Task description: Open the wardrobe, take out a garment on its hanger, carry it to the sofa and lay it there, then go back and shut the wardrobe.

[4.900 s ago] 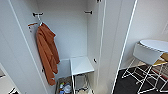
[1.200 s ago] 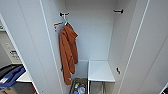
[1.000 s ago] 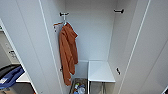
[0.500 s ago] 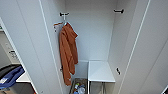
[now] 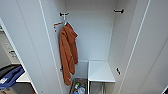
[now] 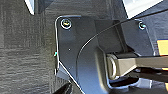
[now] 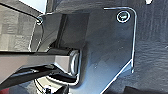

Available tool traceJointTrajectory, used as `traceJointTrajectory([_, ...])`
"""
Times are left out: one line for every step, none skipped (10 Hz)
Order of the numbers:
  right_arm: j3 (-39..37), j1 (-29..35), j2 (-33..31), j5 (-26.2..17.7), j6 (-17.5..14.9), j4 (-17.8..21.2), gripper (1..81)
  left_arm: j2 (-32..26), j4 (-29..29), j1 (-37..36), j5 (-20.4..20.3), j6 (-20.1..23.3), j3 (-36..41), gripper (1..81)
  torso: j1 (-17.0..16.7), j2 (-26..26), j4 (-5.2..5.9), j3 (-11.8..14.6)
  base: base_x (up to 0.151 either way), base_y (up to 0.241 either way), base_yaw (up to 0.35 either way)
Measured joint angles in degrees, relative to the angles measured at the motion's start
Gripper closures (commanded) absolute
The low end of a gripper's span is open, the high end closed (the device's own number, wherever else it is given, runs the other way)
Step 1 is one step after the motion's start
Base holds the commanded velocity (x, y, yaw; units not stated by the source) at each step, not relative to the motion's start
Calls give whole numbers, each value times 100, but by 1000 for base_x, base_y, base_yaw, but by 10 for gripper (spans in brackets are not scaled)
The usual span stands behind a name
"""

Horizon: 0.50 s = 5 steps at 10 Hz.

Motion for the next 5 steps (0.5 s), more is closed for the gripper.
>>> traceJointTrajectory([254, -2, -300, 55, 65, 4, 10, -325, -66, -13, -96, -15, 374, 10, 0, 0, 0, 0, 0, 0, 0])
traceJointTrajectory([474, 0, -573, 160, 207, 11, 10, -645, -110, -24, -218, -45, 816, 10, 0, 0, 0, 0, 0, 0, 0])
traceJointTrajectory([678, 24, -863, 276, 400, 12, 10, -1042, -154, -35, -385, -169, 1218, 10, 0, 0, 0, 0, 0, 0, 0])
traceJointTrajectory([831, 88, -1191, 367, 596, 20, 10, -1462, -204, -52, -516, -306, 1482, 10, 0, 0, 0, 0, 0, 0, 0])
traceJointTrajectory([964, 182, -1535, 501, 753, 23, 10, -1919, -245, -96, -623, -475, 1720, 10, 0, 0, 0, 0, 0, 0, 0])
